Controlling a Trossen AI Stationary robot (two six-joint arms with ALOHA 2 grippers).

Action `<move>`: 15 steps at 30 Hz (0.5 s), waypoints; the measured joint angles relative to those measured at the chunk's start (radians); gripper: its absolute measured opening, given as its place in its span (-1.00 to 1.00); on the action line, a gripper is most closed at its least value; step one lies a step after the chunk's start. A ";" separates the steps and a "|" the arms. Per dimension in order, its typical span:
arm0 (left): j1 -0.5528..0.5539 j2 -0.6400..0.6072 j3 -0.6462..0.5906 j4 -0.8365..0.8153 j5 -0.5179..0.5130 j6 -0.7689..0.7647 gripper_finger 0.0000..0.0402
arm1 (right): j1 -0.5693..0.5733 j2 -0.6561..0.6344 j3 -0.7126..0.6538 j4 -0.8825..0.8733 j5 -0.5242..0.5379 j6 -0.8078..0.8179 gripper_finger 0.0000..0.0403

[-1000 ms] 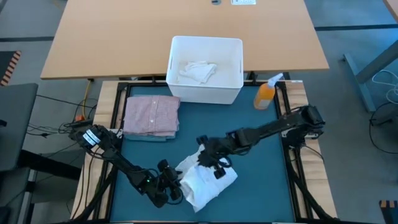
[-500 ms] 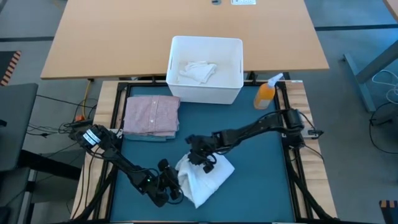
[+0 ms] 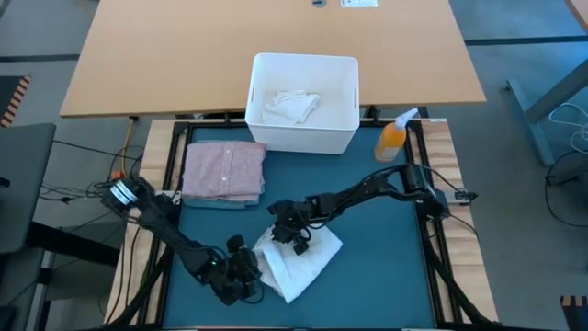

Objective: Fold Laundry from Bin
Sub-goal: Fold the white shirt

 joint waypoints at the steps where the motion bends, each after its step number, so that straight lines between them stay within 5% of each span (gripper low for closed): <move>1: -0.007 -0.030 0.000 -0.044 0.034 -0.007 -0.35 | -0.001 0.006 0.000 0.007 -0.008 0.000 -0.82; 5: -0.045 -0.161 0.000 -0.228 0.114 -0.083 -0.35 | -0.001 0.017 0.000 0.023 -0.012 0.000 -0.82; 8: -0.096 -0.256 0.000 -0.302 0.061 -0.115 -0.35 | 0.000 0.017 -0.001 0.023 -0.011 0.000 -0.82; 15: -0.164 -0.379 0.001 -0.120 -0.454 0.132 -0.35 | 0.001 0.016 -0.002 0.021 -0.008 0.001 -0.80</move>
